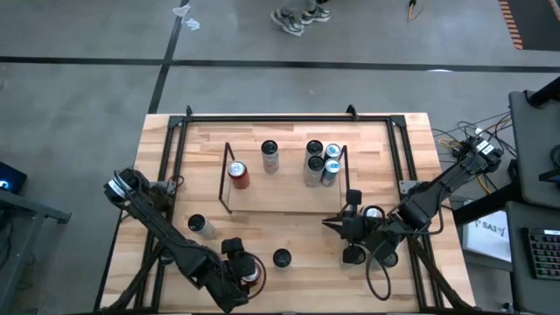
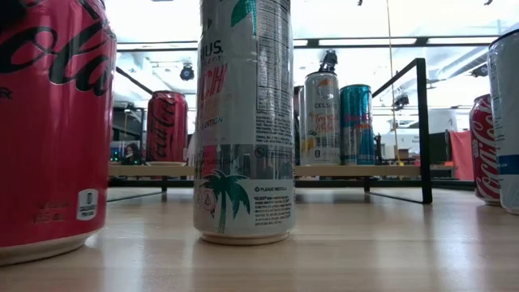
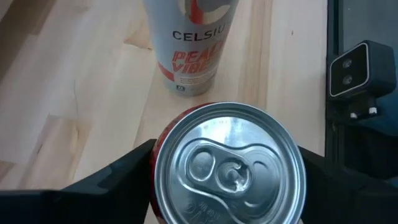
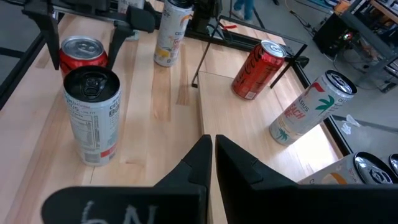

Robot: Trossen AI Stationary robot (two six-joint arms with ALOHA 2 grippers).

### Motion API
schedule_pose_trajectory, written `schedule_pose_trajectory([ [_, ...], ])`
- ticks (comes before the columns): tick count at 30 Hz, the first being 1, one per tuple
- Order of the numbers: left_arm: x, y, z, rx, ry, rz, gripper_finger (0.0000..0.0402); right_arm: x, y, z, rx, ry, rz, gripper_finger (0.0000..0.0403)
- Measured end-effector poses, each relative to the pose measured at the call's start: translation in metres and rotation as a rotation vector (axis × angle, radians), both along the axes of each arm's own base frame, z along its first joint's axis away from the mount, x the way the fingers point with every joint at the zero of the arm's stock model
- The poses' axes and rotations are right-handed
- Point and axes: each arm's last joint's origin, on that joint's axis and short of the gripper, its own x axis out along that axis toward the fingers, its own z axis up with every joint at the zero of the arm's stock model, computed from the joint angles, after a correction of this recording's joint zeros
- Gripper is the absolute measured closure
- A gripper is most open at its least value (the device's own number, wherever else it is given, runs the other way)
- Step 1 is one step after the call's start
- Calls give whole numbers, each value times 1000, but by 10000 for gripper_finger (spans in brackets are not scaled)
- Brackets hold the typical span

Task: Place canned beverage on shelf
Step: Put the red and black soda can on the shelf aligned with the other red and black soda can

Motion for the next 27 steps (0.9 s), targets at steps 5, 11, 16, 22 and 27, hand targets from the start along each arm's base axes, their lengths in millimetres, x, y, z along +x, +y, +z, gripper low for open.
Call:
schedule_pose_trajectory([
  [5,-3,2,3,2,15,-22,116,0,0,0,0,0,0,390],
  [11,-11,10,24,11,12,-32,116,0,0,0,0,0,0,390],
  [16,-14,19,54,65,10,-68,116,0,0,0,-1,0,0,390],
  [22,-11,50,82,182,39,-54,116,0,0,0,-7,1,3,390],
  [27,-1,85,105,232,0,-70,116,0,0,-1,-8,3,4,390],
])
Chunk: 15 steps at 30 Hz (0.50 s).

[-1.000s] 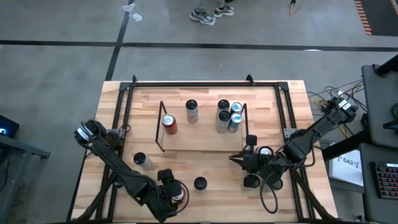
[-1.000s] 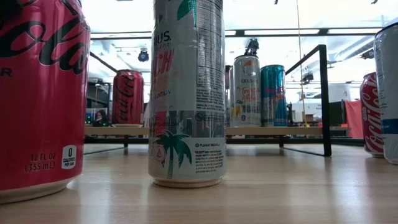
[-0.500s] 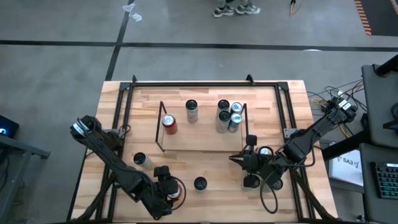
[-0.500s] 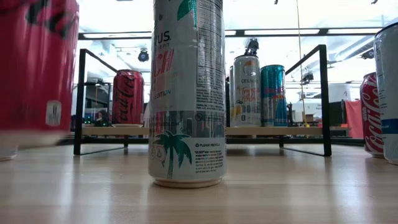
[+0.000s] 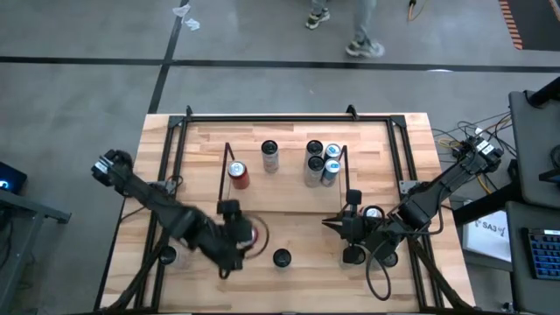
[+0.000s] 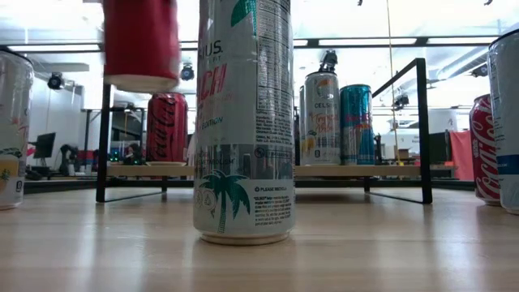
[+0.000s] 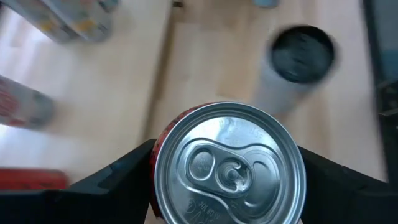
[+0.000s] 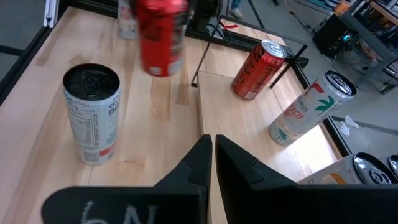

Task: Place canned beverage on shelf
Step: Put the red and black soda can on the shelf aligned with the other red and black soda can

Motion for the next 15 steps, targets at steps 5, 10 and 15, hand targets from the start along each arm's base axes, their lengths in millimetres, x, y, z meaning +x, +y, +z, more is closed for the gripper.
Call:
schedule_pose_trajectory([
  [5,10,45,8,40,28,-11,116,0,0,0,0,0,0,390],
  [10,21,81,-3,64,102,-29,116,0,0,-1,-1,1,0,390],
  [15,33,96,-18,4,78,-83,116,0,0,-1,-1,2,0,390],
])
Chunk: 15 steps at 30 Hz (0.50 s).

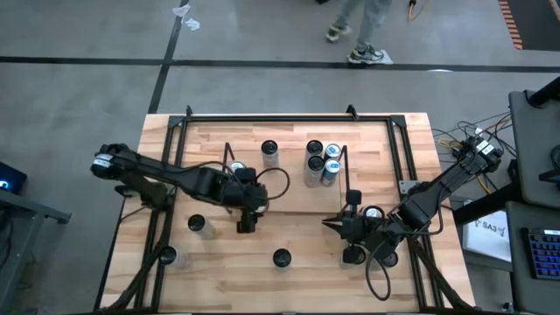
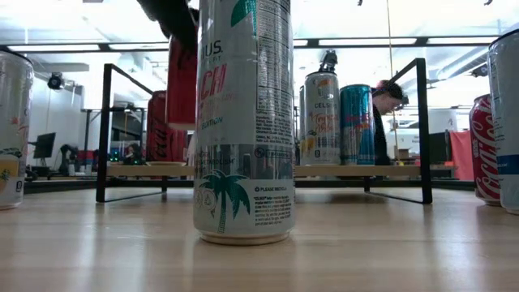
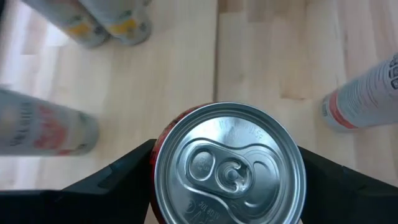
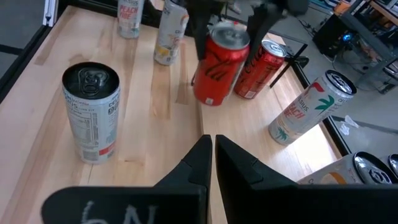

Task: Place canned beverage on shelf
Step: Put the red and black soda can on the shelf aligned with the other red and black soda can

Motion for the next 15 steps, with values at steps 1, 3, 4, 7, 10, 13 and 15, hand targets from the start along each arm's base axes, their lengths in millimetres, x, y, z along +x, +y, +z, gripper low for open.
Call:
schedule_pose_trajectory([
  [1,0,1,-4,-2,3,-6,116,0,0,0,0,0,0,390],
  [3,1,2,-10,-1,-1,-7,116,0,0,0,0,0,0,390],
  [4,1,3,-13,-1,-6,-9,116,0,0,0,0,0,0,390],
  [7,0,4,-20,0,-5,-4,116,0,0,0,0,0,0,390],
  [10,1,7,-27,-5,-17,7,116,0,0,0,0,0,0,390],
  [13,3,13,-32,-22,-38,47,116,0,0,0,0,1,-1,390],
  [15,3,16,-35,-29,-37,72,116,0,0,0,6,-1,-4,390],
])
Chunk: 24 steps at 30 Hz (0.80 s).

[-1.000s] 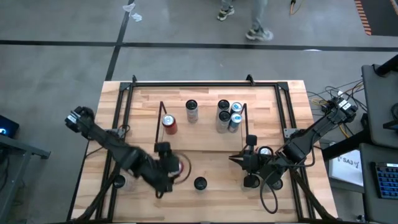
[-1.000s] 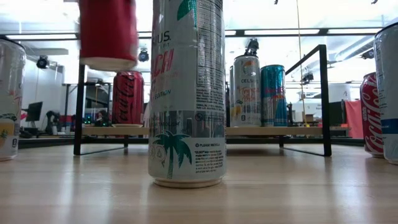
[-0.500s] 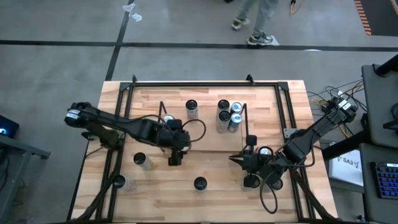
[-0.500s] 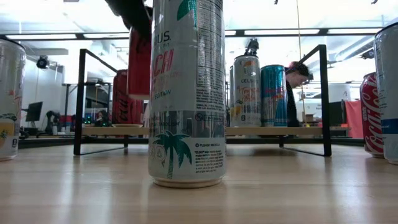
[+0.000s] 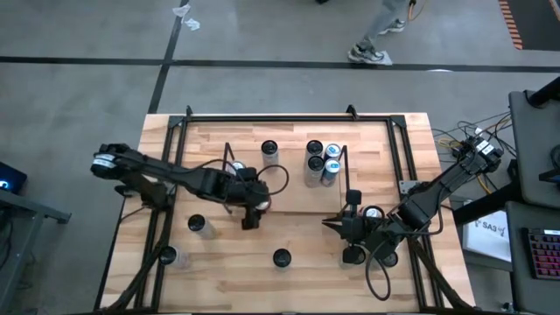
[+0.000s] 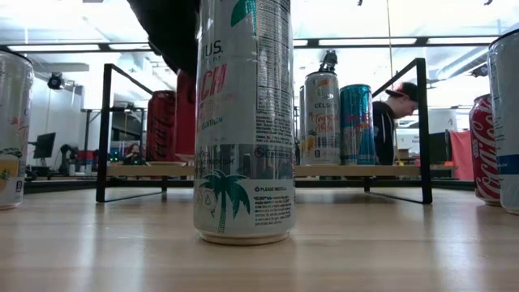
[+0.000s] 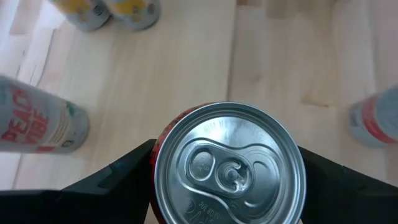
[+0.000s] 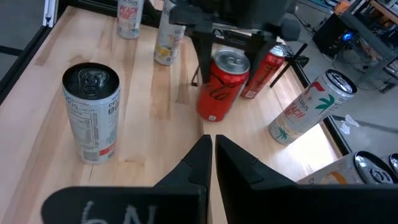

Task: Place canned beverage on shelf
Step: Put the red and black soda can on the shelf aligned with the other red and black soda can

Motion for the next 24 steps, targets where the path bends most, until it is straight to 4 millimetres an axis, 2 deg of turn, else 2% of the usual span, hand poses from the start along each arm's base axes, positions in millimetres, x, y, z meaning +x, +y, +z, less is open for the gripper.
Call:
schedule_pose_trajectory([
  [11,4,19,0,-16,-30,94,116,0,0,0,2,0,0,390],
  [24,2,22,-9,-36,-23,123,116,0,0,0,1,0,0,390],
])
